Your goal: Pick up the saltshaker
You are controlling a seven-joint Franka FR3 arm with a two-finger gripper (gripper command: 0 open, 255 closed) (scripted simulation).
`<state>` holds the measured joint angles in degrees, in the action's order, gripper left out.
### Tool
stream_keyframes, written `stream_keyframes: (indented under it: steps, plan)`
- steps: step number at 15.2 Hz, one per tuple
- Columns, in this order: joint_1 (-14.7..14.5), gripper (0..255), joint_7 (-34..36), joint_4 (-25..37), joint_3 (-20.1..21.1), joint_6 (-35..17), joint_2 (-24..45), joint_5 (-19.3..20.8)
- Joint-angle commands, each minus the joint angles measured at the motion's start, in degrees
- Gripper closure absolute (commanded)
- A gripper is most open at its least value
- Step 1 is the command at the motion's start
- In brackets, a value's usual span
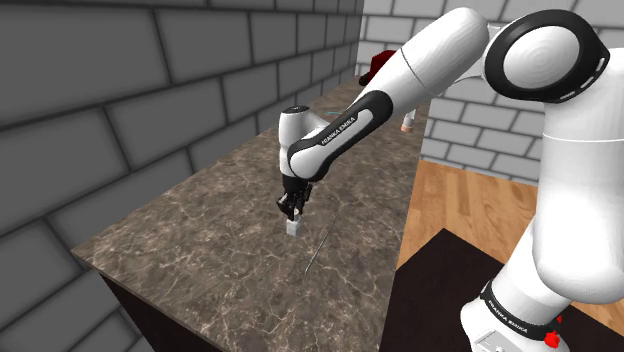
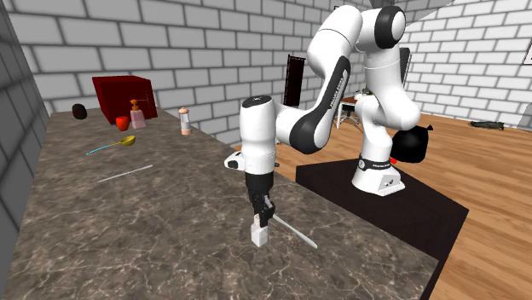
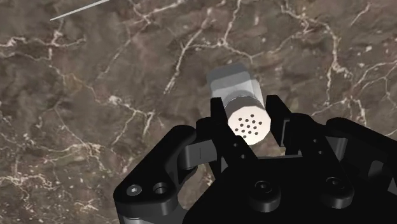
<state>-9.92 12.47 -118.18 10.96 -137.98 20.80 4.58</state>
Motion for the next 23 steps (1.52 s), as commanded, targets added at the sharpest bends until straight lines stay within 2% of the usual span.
stream_keyframes:
  steps: [1,7,23]
  plan:
    - [0.0,255,0.0,0.0,0.0,0.0,0.1,0.0]
    - [0.0,255,0.0,-0.2,0.0,-0.1,-0.1,0.0]
    - [0.7,255,-1.3,2.4,0.9,9.8,-7.5,-2.2]
